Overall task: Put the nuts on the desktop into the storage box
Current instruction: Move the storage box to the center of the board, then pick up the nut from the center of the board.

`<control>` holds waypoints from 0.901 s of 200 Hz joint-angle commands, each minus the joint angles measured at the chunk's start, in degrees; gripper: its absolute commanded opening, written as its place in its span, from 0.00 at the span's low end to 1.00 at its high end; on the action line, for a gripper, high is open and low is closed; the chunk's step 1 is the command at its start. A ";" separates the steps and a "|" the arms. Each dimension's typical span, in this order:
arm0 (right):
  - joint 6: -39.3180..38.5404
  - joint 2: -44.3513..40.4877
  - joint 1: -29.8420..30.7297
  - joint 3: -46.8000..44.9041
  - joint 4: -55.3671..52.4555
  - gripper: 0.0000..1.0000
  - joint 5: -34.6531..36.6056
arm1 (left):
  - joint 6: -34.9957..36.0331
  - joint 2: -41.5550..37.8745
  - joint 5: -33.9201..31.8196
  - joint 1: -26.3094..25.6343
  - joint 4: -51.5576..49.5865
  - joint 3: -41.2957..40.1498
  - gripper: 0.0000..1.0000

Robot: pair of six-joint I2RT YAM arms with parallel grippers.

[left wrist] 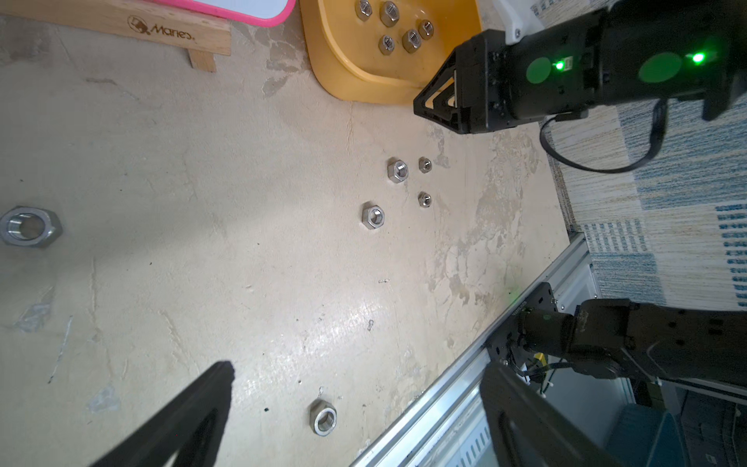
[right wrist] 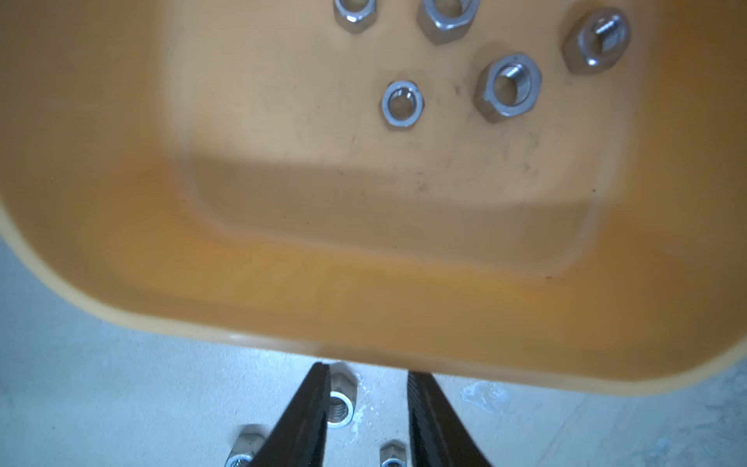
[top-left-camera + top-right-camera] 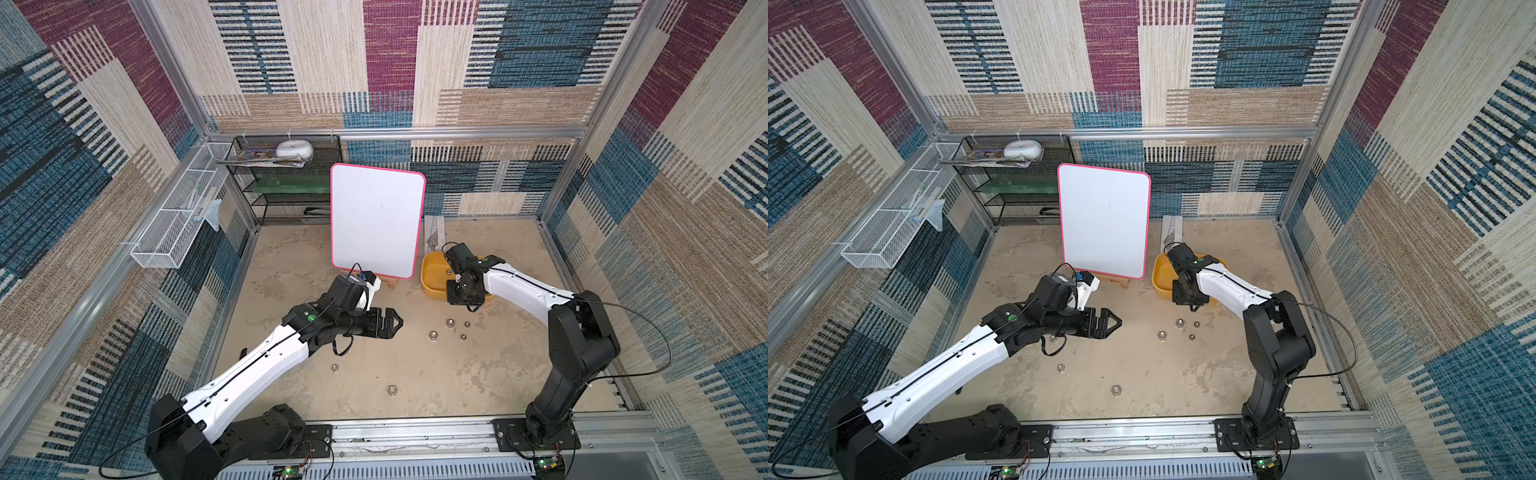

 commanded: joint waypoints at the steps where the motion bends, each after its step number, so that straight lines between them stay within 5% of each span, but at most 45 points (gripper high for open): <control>1: 1.79 -2.83 0.41 -2.31 -1.73 0.38 0.02 | 2.18 1.13 0.03 0.08 0.55 1.03 1.00; 73: 7.44 -11.48 3.94 -13.96 -1.97 0.38 -2.17 | 3.76 3.89 1.61 0.89 0.12 3.73 1.00; 180: 7.74 -7.26 4.59 -20.07 4.14 0.35 -4.37 | 2.64 0.74 1.18 1.05 -1.18 2.35 1.00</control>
